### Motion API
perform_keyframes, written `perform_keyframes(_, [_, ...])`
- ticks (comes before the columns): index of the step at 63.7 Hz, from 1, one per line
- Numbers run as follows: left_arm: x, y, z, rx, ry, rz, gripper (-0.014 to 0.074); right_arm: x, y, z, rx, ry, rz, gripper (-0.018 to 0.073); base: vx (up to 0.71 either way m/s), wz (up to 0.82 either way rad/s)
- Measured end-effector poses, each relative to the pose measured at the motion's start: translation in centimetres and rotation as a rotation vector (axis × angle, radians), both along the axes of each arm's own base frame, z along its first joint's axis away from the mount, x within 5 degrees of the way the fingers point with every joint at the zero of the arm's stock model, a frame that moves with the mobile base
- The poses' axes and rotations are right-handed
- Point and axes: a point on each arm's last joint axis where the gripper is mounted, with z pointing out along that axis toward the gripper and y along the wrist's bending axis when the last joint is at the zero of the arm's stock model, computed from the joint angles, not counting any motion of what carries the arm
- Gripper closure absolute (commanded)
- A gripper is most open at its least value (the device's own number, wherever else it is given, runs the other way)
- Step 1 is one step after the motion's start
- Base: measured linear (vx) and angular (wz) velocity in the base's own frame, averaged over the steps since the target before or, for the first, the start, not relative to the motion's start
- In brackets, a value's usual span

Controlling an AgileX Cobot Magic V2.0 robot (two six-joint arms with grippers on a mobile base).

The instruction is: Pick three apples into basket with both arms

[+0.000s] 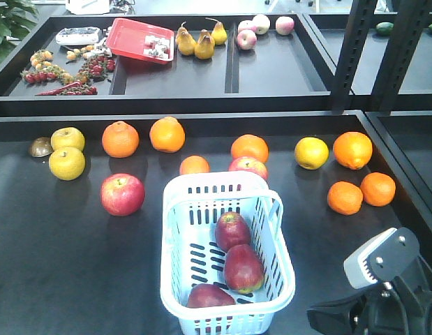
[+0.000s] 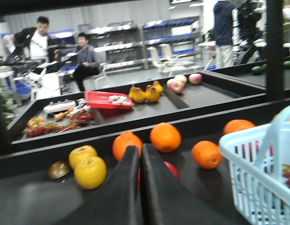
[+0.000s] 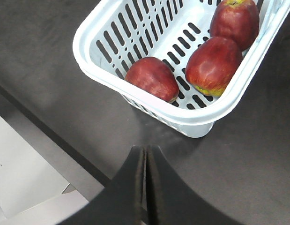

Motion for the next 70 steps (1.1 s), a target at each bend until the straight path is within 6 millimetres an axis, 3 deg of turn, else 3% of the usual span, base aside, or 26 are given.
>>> perform_keyframes(13, [0.02, 0.45, -0.04, -0.053, 0.009, 0.077, 0.0603, -0.08, 0.02, -0.04, -0.001, 0.008, 0.006, 0.0566, 0.00, 0.00])
perform_keyframes(70, [0.02, 0.50, -0.10, -0.065, 0.016, 0.085, 0.0603, -0.27, 0.04, -0.13, -0.007, 0.025, 0.021, 0.0566, 0.00, 0.00])
